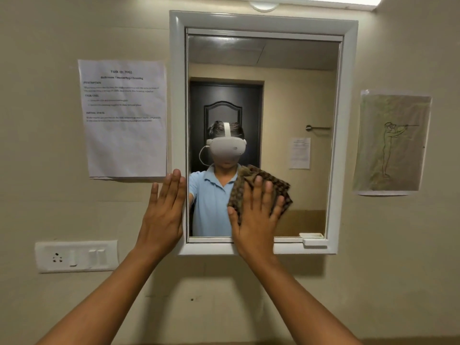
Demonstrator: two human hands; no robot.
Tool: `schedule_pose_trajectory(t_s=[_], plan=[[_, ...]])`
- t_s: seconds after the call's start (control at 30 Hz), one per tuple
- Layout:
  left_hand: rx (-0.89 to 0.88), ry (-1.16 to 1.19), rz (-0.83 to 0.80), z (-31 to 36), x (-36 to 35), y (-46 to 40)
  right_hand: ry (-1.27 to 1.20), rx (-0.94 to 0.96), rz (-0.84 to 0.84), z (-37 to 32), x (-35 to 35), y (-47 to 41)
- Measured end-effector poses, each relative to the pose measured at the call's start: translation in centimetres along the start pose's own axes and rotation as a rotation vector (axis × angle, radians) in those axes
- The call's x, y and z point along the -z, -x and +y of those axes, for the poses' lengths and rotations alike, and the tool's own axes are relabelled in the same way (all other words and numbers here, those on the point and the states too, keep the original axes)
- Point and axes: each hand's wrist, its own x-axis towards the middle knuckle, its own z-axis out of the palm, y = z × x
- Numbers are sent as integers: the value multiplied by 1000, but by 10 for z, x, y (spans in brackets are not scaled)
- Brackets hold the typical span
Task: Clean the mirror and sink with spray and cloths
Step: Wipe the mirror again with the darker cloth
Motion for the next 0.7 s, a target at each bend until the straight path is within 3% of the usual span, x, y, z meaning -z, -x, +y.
schedule_pose_trajectory(t_s=[0.3, 0.57, 0.7], plan=[[-8, 96, -67, -2, -7, 25, -10, 267, -47, -80, -14, 24], [15, 66, -65, -1, -13, 37, 82, 518, -102, -30, -11, 39], [16, 31, -82, 1, -13, 37, 116, 504, -111, 22, 0, 38]])
